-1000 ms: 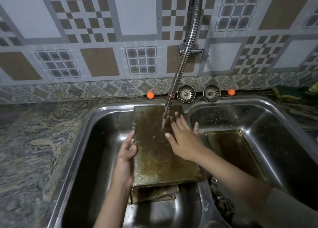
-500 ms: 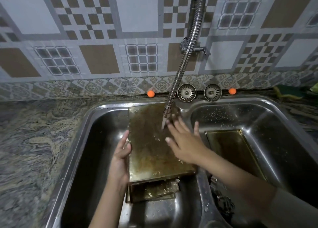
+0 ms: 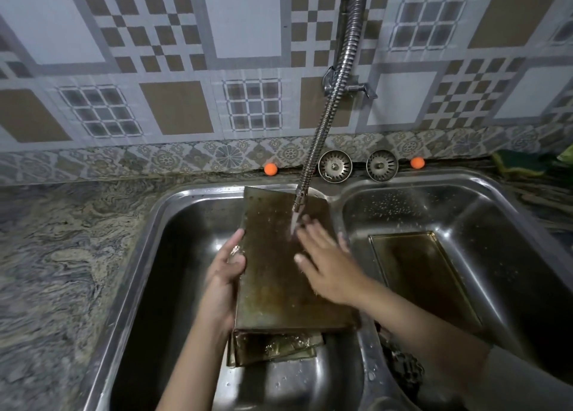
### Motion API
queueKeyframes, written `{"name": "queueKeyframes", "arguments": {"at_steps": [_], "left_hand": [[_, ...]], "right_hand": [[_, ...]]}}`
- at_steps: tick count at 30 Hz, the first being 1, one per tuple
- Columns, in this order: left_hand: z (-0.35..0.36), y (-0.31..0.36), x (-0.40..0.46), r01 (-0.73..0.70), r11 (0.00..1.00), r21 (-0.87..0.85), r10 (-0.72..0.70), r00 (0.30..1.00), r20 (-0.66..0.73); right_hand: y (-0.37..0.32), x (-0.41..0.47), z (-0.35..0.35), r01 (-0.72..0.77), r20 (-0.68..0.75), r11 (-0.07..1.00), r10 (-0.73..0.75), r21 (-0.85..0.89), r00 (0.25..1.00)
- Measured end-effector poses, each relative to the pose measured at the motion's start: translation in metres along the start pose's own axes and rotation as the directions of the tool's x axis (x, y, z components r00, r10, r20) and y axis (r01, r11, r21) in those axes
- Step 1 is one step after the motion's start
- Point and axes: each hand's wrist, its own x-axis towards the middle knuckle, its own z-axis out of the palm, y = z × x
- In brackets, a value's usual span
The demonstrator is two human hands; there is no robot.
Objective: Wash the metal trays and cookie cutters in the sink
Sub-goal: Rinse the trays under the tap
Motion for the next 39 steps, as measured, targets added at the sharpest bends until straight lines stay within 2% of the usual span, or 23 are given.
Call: {"name": "queueKeyframes", "arguments": {"at_steps": [2, 3, 5, 8, 11, 13, 16, 18, 21, 25, 27, 28, 29, 30, 31, 32, 33, 34, 35, 39], "left_hand": [[0.015, -0.008, -0.005, 0.012, 1.000, -0.004, -0.012, 0.999, 0.035], [0.024, -0.012, -0.007, 0.022, 1.000, -0.006, -0.022, 0.999, 0.046], [0.042, -0.018, -0.009, 0.051, 0.999, -0.005, -0.050, 0.998, 0.046], [0.050, -0.022, -0.006, 0.078, 0.997, 0.017, -0.078, 0.997, 0.025], [0.044, -0.021, -0.005, 0.086, 0.995, 0.047, -0.084, 0.995, -0.046], [0.042, -0.017, -0.007, 0.070, 0.996, 0.050, -0.067, 0.996, -0.059], [0.046, -0.014, -0.009, 0.057, 0.995, 0.087, -0.054, 0.998, -0.038], [0.053, -0.015, -0.011, 0.056, 0.992, 0.110, -0.054, 0.998, -0.019], [0.061, -0.011, -0.008, 0.042, 0.993, 0.106, -0.041, 0.999, -0.007], [0.047, 0.001, 0.000, 0.010, 0.997, 0.081, -0.005, 0.998, -0.061], [0.036, 0.005, 0.000, -0.014, 0.999, 0.053, 0.018, 0.997, -0.081], [0.031, 0.005, 0.000, -0.026, 0.999, 0.035, 0.030, 0.995, -0.098], [0.028, 0.005, 0.000, -0.035, 0.999, 0.017, 0.037, 0.993, -0.111], [0.026, 0.003, 0.001, -0.042, 0.999, 0.002, 0.042, 0.990, -0.131], [0.026, 0.000, 0.002, -0.045, 0.999, -0.005, 0.044, 0.989, -0.144], [0.027, -0.005, 0.003, -0.044, 0.999, 0.006, 0.045, 0.987, -0.152], [0.029, -0.011, 0.004, -0.043, 0.999, 0.033, 0.047, 0.987, -0.152], [0.033, -0.016, 0.004, -0.039, 0.997, 0.071, 0.050, 0.986, -0.157], [0.038, -0.020, 0.004, -0.038, 0.993, 0.109, 0.055, 0.986, -0.158], [0.049, -0.029, 0.004, -0.019, 0.996, 0.093, 0.028, 0.994, -0.102]], "right_hand": [[0.005, 0.021, -0.012, -0.182, -0.032, 0.980, 0.185, 0.082, 0.982], [0.001, 0.027, -0.016, -0.209, -0.058, 0.973, 0.215, 0.095, 0.975], [-0.016, 0.028, -0.018, -0.140, -0.099, 0.985, 0.150, 0.104, 0.984], [-0.040, 0.008, -0.013, 0.044, -0.096, 0.984, -0.028, 0.175, 0.995], [-0.028, -0.011, -0.009, 0.084, -0.051, 0.977, -0.075, 0.198, 0.996], [-0.006, -0.014, -0.009, 0.009, -0.021, 0.985, -0.005, 0.171, 1.000], [0.026, 0.000, -0.017, -0.226, -0.016, 0.954, 0.233, 0.196, 0.972], [0.033, 0.013, -0.024, -0.285, -0.051, 0.930, 0.304, 0.231, 0.951], [0.016, 0.014, -0.024, -0.185, -0.114, 0.952, 0.218, 0.246, 0.969], [-0.006, -0.026, -0.007, 0.054, -0.103, 0.971, -0.031, 0.233, 0.994], [0.002, -0.045, 0.001, 0.041, -0.130, 0.966, -0.008, 0.254, 0.991], [0.009, -0.051, 0.002, -0.011, -0.177, 0.943, 0.073, 0.332, 0.981], [0.014, -0.056, 0.001, -0.084, -0.218, 0.882, 0.205, 0.463, 0.954], [0.020, -0.060, -0.002, -0.155, -0.198, 0.742, 0.364, 0.653, 0.910], [0.024, -0.062, -0.007, -0.178, -0.104, 0.497, 0.488, 0.849, 0.867], [0.028, -0.062, -0.010, -0.145, 0.013, 0.207, 0.533, 0.968, 0.846], [0.031, -0.062, -0.012, -0.097, 0.109, -0.051, 0.525, 0.994, 0.844], [0.030, -0.063, -0.017, -0.068, 0.159, -0.191, 0.515, 0.979, 0.842], [0.028, -0.064, -0.021, -0.062, 0.177, -0.227, 0.529, 0.972, 0.830], [0.030, -0.069, -0.036, -0.023, 0.135, -0.181, 0.636, 0.983, 0.760]]}}
